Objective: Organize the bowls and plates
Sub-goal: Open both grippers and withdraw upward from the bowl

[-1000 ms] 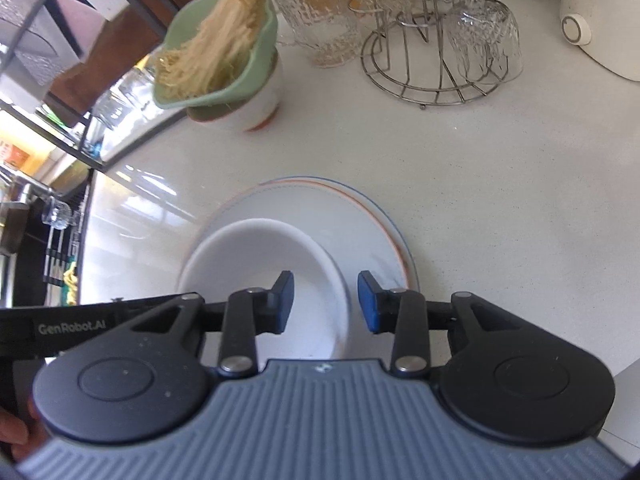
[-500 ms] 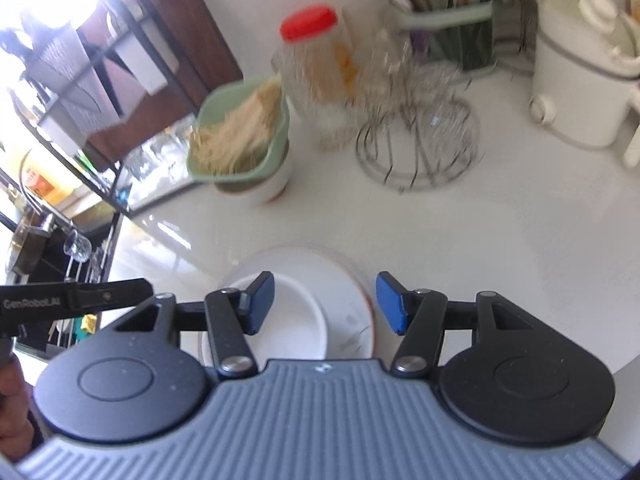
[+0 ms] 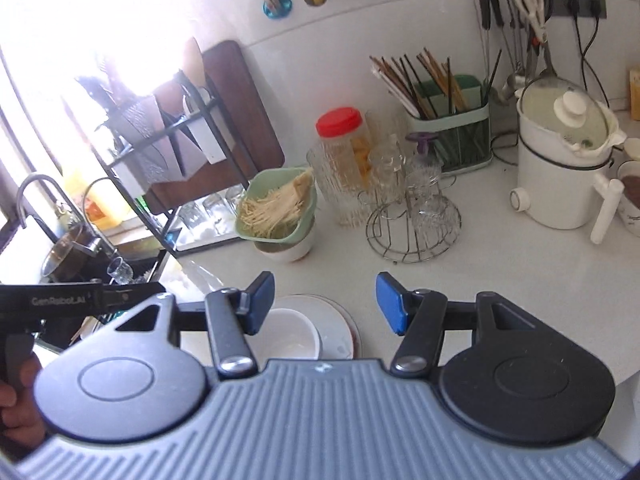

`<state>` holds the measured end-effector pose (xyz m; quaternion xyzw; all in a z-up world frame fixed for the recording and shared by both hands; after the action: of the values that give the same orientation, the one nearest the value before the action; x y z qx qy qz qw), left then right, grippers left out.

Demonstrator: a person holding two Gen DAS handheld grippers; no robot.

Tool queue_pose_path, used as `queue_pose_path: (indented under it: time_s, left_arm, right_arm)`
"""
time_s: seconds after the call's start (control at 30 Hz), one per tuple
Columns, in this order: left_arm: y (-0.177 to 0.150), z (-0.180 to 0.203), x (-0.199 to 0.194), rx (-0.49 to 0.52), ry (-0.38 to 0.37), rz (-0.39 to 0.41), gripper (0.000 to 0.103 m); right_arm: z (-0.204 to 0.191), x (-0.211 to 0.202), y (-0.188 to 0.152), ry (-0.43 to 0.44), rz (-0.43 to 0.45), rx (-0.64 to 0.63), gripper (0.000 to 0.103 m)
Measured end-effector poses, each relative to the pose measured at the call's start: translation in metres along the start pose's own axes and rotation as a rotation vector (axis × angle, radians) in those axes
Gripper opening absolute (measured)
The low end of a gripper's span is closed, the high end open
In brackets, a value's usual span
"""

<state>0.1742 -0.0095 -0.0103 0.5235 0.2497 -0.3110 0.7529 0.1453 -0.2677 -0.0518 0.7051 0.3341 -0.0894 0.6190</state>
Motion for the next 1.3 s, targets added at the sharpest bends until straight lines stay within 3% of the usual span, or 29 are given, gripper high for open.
queue_pose_path:
  time_s: [0.27, 0.5, 0.73, 1.3]
  left_arm:
    - [-0.042, 0.027, -0.044, 0.029, 0.028, 0.055, 0.044]
    - [-0.078, 0.030, -0.069, -0.018, 0.025, 0.058, 0.049]
    - [-0.113, 0.032, -0.095, -0.018, 0.043, 0.080, 0.056]
    - [-0.174, 0.029, -0.121, -0.001, 0.054, 0.082, 0.056]
  right_arm:
    - [0.002, -0.044, -0.016, 0.007, 0.077, -0.041, 0.059]
    - [-0.001, -0.084, -0.035, 0.026, 0.148, -0.068, 0.059]
    - [-0.004, -0.111, -0.063, 0.016, 0.168, -0.078, 0.059]
    - [-0.015, -0.141, -0.109, 0.023, 0.174, -0.114, 0.059]
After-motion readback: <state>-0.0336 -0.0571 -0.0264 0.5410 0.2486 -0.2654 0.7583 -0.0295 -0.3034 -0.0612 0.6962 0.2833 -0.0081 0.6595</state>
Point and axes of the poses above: each gripper's, at about its wrist camera, not at the fingertips, and x roughly the way its jaws point, z to its right, y to its top, the point moved 2 cm from there along x, roughly the way its jaws point, and after that the axes turned 8 degrees about -x, right-handed, at the moved point
